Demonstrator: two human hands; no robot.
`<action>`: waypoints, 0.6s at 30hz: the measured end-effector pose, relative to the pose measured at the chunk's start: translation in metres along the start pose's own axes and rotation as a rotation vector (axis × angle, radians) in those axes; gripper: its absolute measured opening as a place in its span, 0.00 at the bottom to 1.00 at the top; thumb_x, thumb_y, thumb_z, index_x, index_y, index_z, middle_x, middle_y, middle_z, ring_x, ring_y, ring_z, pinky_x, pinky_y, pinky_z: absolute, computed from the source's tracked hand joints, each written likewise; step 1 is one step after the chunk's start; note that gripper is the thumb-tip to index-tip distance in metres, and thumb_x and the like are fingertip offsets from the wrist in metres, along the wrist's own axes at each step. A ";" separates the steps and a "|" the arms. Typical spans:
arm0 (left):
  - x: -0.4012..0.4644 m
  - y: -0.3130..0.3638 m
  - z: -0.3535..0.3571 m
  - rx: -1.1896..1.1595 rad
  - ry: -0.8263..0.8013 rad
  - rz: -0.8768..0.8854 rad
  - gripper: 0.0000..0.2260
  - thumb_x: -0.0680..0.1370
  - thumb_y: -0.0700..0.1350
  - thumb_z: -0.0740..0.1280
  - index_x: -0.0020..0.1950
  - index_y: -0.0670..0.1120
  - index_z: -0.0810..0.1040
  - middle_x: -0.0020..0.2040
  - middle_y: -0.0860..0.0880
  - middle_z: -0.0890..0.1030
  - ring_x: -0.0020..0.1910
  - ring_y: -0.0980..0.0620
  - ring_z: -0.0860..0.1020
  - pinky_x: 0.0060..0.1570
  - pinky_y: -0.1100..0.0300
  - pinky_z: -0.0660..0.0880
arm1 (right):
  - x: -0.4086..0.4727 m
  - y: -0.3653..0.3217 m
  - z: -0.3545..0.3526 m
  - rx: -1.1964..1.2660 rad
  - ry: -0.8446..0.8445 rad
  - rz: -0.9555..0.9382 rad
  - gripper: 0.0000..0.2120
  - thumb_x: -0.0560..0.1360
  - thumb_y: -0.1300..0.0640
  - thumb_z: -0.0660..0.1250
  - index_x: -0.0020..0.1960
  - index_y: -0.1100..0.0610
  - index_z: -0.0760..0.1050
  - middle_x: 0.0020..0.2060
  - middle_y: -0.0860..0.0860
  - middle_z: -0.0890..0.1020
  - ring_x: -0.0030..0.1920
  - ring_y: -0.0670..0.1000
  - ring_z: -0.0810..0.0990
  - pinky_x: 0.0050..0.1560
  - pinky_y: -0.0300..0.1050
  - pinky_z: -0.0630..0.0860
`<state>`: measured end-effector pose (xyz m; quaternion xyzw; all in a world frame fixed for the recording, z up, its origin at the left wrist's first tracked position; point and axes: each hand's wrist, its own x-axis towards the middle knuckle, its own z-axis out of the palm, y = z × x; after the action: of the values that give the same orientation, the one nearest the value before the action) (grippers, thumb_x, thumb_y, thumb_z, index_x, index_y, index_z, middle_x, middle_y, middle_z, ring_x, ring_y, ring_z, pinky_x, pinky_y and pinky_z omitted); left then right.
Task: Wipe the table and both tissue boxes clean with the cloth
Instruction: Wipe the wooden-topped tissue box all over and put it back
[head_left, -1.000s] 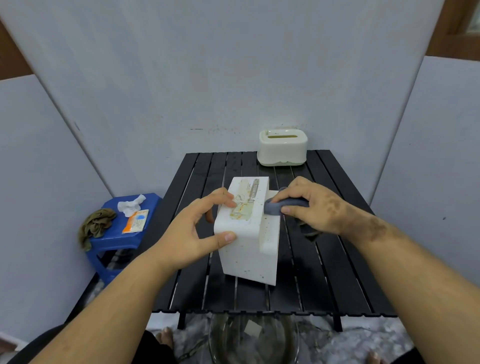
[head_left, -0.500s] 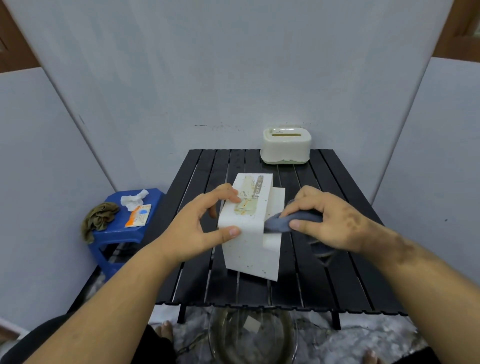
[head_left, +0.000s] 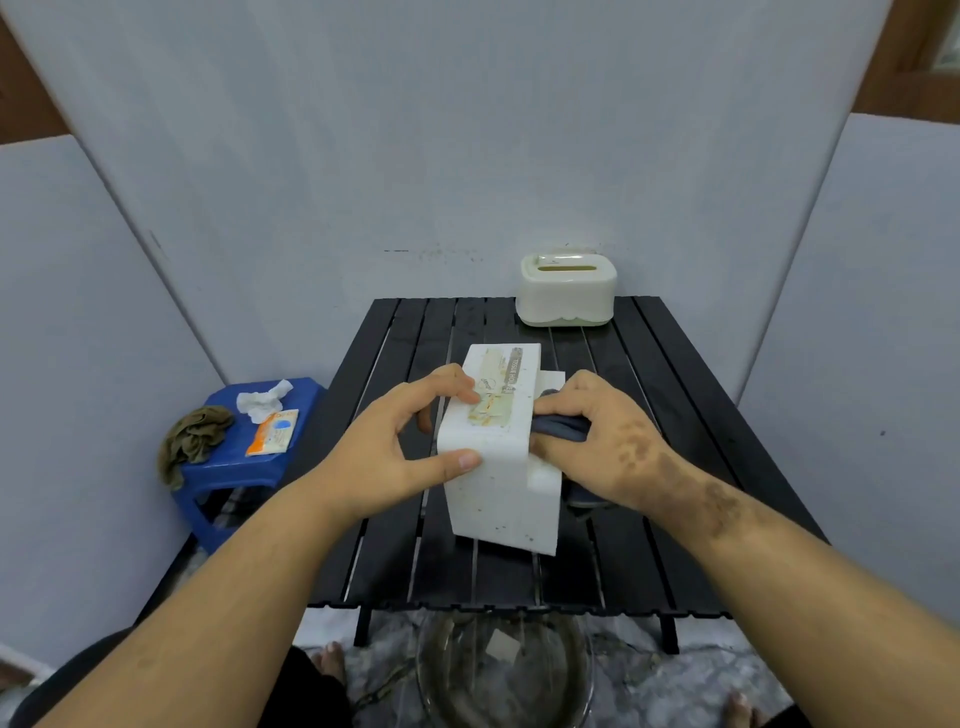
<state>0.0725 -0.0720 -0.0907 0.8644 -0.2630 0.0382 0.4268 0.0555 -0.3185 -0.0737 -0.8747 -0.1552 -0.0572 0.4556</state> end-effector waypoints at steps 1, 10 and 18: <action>0.000 0.000 0.000 0.012 -0.002 -0.001 0.26 0.70 0.60 0.74 0.67 0.60 0.75 0.71 0.67 0.71 0.54 0.48 0.76 0.60 0.52 0.75 | -0.001 0.002 -0.006 -0.001 -0.008 -0.010 0.13 0.70 0.54 0.76 0.46 0.36 0.80 0.43 0.40 0.74 0.45 0.37 0.76 0.41 0.31 0.75; 0.001 -0.002 0.001 0.026 0.008 0.015 0.25 0.71 0.59 0.74 0.66 0.59 0.76 0.71 0.60 0.73 0.53 0.49 0.75 0.56 0.57 0.72 | -0.008 0.004 -0.007 0.068 -0.029 -0.011 0.11 0.69 0.54 0.77 0.46 0.40 0.82 0.41 0.40 0.77 0.45 0.37 0.78 0.42 0.30 0.76; 0.003 0.000 0.002 0.031 0.015 0.010 0.25 0.70 0.60 0.74 0.66 0.60 0.75 0.71 0.63 0.72 0.53 0.51 0.76 0.57 0.56 0.73 | -0.006 -0.002 -0.010 0.234 -0.108 0.023 0.10 0.69 0.57 0.77 0.47 0.43 0.84 0.41 0.37 0.80 0.40 0.40 0.81 0.37 0.40 0.81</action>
<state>0.0747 -0.0751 -0.0912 0.8694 -0.2633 0.0508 0.4150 0.0491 -0.3268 -0.0679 -0.8192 -0.1751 0.0139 0.5459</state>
